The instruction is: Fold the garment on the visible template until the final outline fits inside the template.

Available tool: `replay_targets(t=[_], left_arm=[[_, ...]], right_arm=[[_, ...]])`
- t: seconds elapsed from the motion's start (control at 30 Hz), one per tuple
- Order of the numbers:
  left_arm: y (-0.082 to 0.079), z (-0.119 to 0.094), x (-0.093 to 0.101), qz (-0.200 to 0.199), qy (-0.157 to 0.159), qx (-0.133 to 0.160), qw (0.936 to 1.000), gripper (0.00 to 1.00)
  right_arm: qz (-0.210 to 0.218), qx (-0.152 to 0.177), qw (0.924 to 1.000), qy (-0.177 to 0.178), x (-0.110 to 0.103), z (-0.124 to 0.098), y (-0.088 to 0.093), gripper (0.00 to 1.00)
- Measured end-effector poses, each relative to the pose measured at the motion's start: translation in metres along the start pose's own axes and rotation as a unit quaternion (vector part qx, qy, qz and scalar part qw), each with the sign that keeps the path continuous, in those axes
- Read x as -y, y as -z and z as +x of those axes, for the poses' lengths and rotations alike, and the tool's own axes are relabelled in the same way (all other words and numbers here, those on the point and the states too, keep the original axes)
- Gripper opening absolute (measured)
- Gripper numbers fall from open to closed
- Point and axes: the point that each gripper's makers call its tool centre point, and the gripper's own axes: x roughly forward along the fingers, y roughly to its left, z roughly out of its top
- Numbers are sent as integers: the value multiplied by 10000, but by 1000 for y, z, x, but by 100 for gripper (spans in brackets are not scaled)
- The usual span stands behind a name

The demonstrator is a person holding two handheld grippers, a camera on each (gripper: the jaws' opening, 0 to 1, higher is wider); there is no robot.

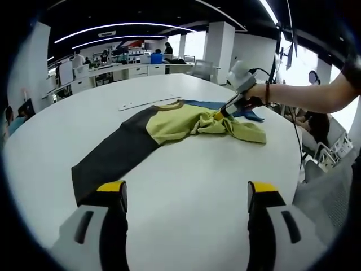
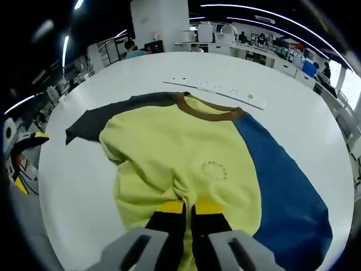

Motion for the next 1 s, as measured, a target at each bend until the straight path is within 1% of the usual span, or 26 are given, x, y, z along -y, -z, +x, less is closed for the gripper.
replay_targets(t=[0.1, 0.13, 0.17, 0.2, 0.27, 0.3, 0.33, 0.4, 0.43, 0.5, 0.57, 0.63, 0.7, 0.77, 0.83, 1.0], left_arm=[[0, -1, 0, -7, -12, 0, 10000, 86], [0, -1, 0, -9, -15, 9, 10000, 86], [-1, -2, 1, -11, -15, 18, 10000, 86], [-1, -2, 1, -12, -13, 25, 10000, 87], [-1, -3, 1, -16, -29, 28, 10000, 88], [-2, -3, 0, -12, -41, 30, 10000, 88], [-2, -4, 0, -14, -44, 38, 10000, 89], [-4, -5, -1, -33, -56, 68, 10000, 90], [-6, -5, -1, -30, -61, 89, 9999, 90], [-9, -7, -1, -34, -64, 143, 9999, 91], [-10, -7, 0, -46, -61, 182, 9998, 91], [-12, -8, 1, -47, -54, 198, 9998, 91], [-13, -9, 3, -30, -43, 210, 9998, 92], [-14, -9, 4, -16, -32, 223, 9997, 92], [-13, -10, 5, 6, -20, 209, 9998, 92], [-11, -15, 6, 30, -26, 164, 9999, 93]], right_arm=[[42, 12, 10000, -70, -1, -1, 0, 0], [94, 39, 9999, -82, 0, -3, 0, 2], [128, 39, 9998, -113, -1, -4, -1, 4], [254, 40, 9996, -108, 0, -5, -1, 8], [214, 104, 9997, -83, 0, -8, -3, 16], [161, 171, 9997, -41, 1, -10, -6, 24], [53, 206, 9997, 86, 6, -13, -8, 32], [-16, 212, 9996, 182, 9, -20, -10, 50], [4, 254, 9995, 170, 9, -23, -11, 54], [78, 401, 9992, 2, 2, -30, -16, 56], [-4, 431, 9990, -107, -7, -38, -17, 57], [-229, 443, 9986, -169, -16, -43, -18, 58], [-377, 475, 9977, -305, -25, -46, -21, 57], [-401, 462, 9971, -450, -36, -48, -21, 56], [-419, 399, 9966, -579, -47, -49, -18, 52], [-596, 311, 9955, -671, -61, -48, -14, 51]])
